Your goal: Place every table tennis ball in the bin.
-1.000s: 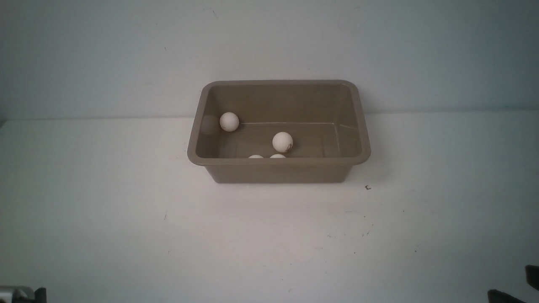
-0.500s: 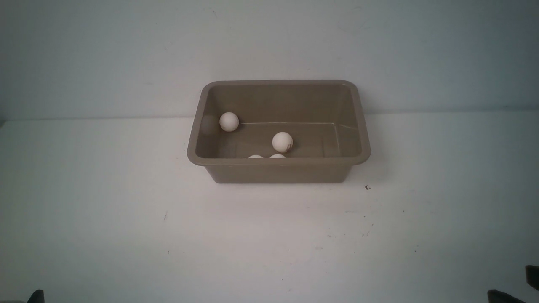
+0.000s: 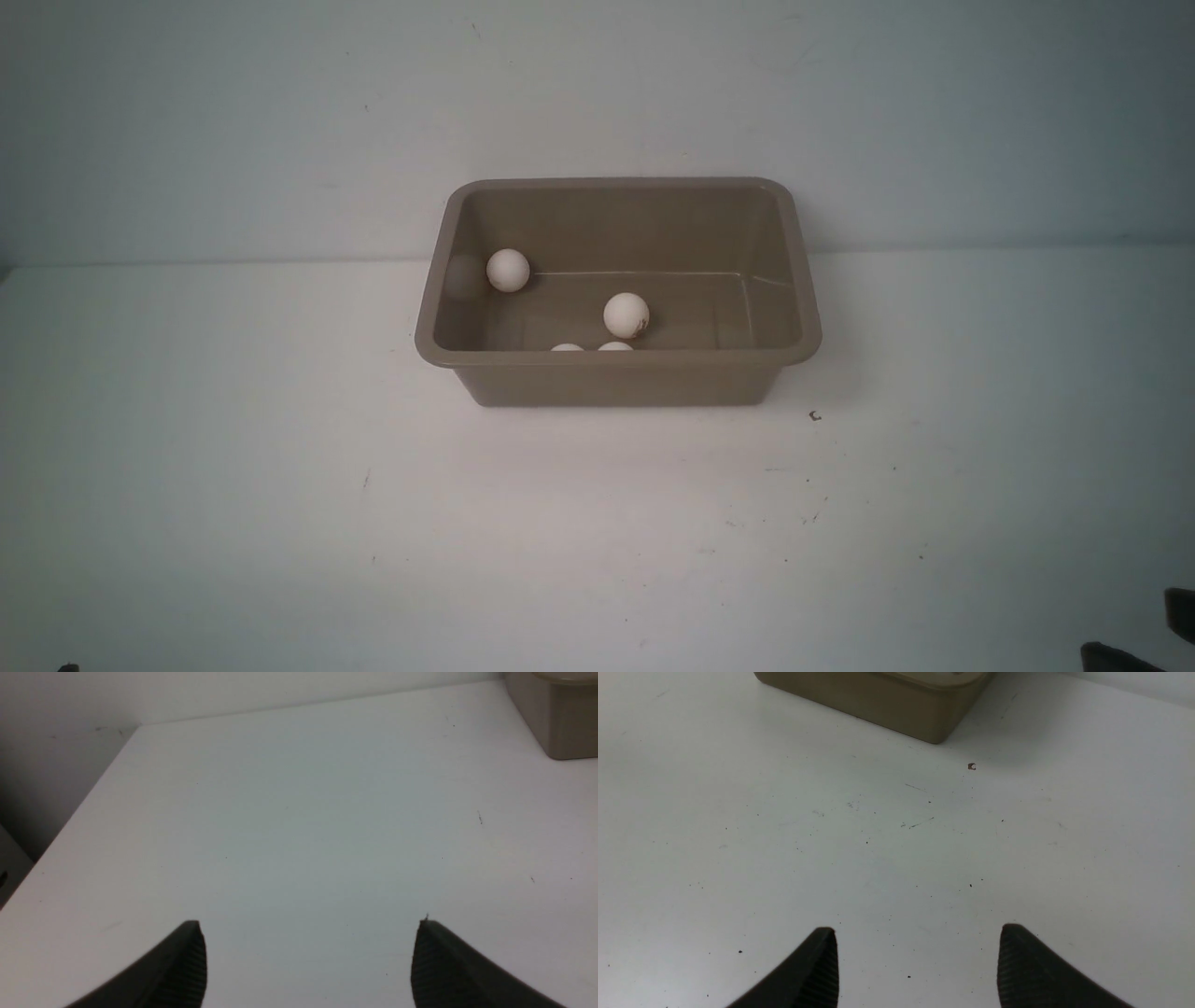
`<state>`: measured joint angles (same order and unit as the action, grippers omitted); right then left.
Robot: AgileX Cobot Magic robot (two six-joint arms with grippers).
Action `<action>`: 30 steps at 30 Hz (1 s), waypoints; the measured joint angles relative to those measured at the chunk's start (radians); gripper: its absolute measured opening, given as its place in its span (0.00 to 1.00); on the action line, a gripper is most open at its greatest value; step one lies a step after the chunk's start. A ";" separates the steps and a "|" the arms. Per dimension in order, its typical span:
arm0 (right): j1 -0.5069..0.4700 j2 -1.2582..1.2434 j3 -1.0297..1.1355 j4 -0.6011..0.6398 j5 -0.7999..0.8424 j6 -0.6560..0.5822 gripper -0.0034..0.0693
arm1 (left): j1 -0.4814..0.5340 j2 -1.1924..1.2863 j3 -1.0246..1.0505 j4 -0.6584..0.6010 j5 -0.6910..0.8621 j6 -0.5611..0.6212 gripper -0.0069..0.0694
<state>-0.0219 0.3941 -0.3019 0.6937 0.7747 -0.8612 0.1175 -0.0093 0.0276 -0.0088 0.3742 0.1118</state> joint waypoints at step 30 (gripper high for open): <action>0.000 0.000 0.000 0.000 0.000 0.000 0.63 | 0.000 -0.001 0.000 0.017 0.004 -0.072 0.79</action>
<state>-0.0219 0.3941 -0.3019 0.6937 0.7747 -0.8612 0.1175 -0.0105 0.0276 0.0084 0.3784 0.0401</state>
